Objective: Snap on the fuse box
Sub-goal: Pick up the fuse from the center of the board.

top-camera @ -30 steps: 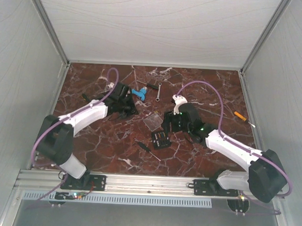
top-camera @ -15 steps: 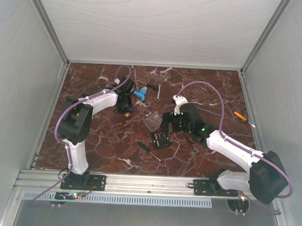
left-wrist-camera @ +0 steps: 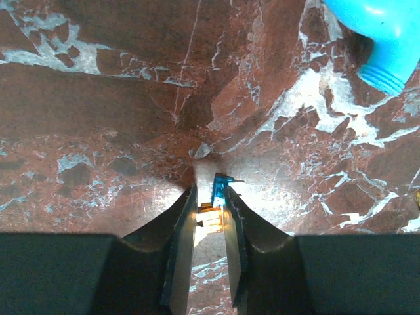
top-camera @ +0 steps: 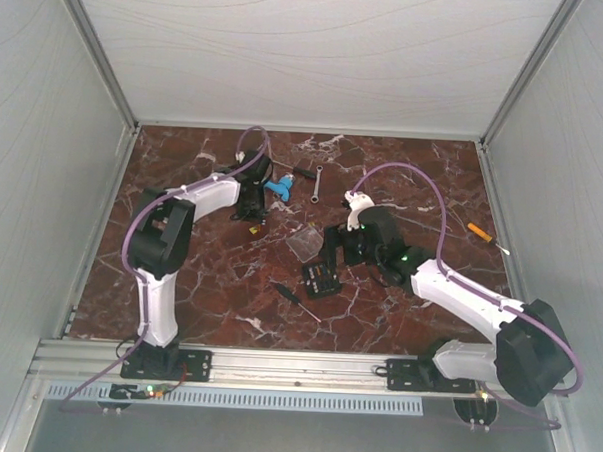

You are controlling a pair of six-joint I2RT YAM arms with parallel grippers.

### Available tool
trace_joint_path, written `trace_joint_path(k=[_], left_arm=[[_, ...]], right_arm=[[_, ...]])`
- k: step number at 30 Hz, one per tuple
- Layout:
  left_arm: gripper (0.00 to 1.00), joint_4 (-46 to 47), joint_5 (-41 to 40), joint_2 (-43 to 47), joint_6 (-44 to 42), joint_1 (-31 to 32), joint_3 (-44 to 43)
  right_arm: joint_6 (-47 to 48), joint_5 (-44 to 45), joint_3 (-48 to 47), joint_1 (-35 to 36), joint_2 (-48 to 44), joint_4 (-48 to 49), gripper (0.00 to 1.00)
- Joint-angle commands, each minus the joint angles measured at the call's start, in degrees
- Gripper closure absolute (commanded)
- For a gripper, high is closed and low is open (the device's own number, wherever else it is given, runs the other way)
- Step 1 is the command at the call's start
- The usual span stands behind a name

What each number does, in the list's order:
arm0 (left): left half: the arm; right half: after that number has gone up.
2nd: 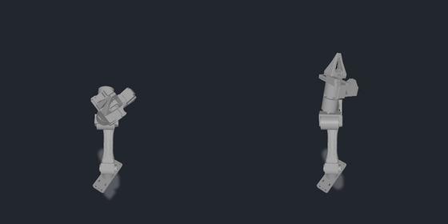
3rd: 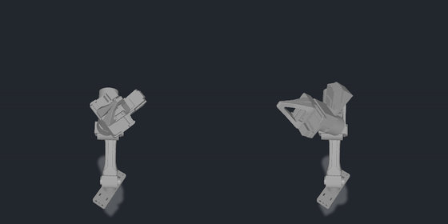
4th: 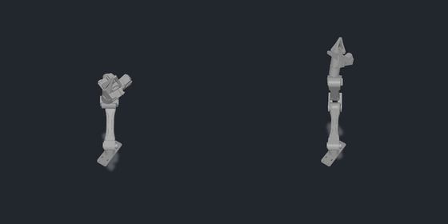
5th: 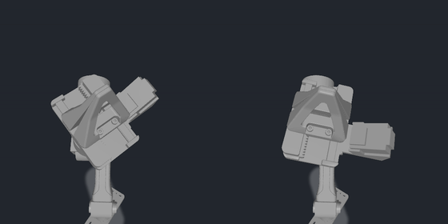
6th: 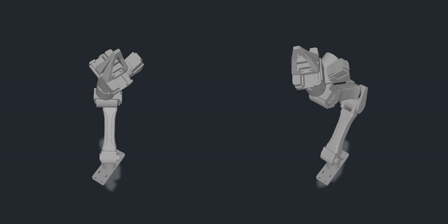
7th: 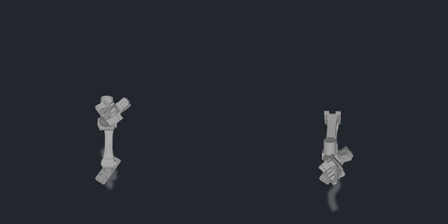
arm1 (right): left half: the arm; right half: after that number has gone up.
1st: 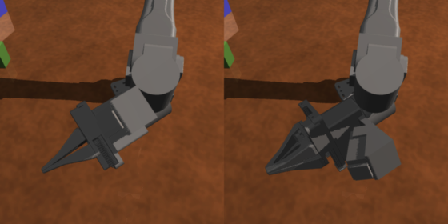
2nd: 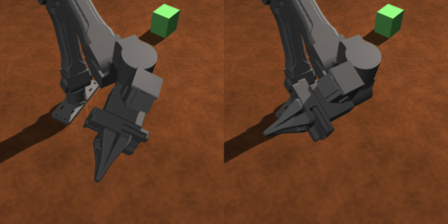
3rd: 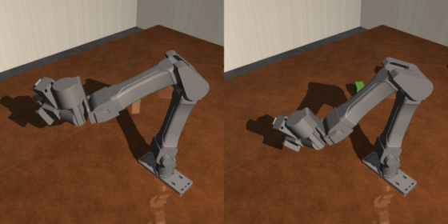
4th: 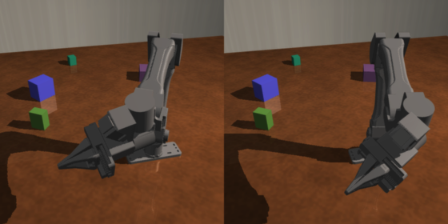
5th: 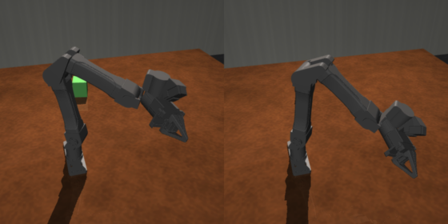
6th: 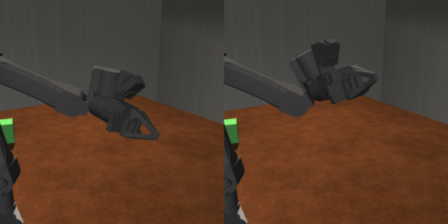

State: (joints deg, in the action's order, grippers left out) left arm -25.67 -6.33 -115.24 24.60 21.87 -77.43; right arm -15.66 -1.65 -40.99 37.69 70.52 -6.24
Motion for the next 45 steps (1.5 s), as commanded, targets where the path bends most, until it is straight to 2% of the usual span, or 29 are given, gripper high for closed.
trace_joint_path(k=[1,15,20,24,26,31,45], left_arm=[[0.77,-0.42,1.95,1.59,-1.39,1.13,2.14],[0.75,-0.36,6.5,12.08,0.17,4.85,14.79],[0.69,-1.01,6.57,16.54,1.42,4.85,16.63],[0.6,-1.86,4.98,19.27,3.59,4.77,16.68],[0.54,-3.97,3.92,18.63,4.22,4.41,15.57],[0.53,-8.53,3.25,15.8,4.11,2.5,13.4],[0.59,-14.19,4.69,7.71,-0.25,2.13,6.0]], right_arm=[[0.87,-0.84,-0.18,-0.43,0.19,0.57,0.15],[0.88,-1.78,-1.09,-0.43,1.13,-0.63,0.14],[0.89,-2.14,-1.21,-0.43,1.37,-0.72,0.14],[0.87,-2.16,-1.37,-0.42,1.55,-0.81,0.14],[0.99,-2.07,-1.44,-0.43,1.5,-0.87,0.14],[0.98,-1.89,-1.28,-0.42,1.21,-0.91,0.13],[1.07,-1.6,-0.87,-0.43,0.74,-0.82,0.12]])
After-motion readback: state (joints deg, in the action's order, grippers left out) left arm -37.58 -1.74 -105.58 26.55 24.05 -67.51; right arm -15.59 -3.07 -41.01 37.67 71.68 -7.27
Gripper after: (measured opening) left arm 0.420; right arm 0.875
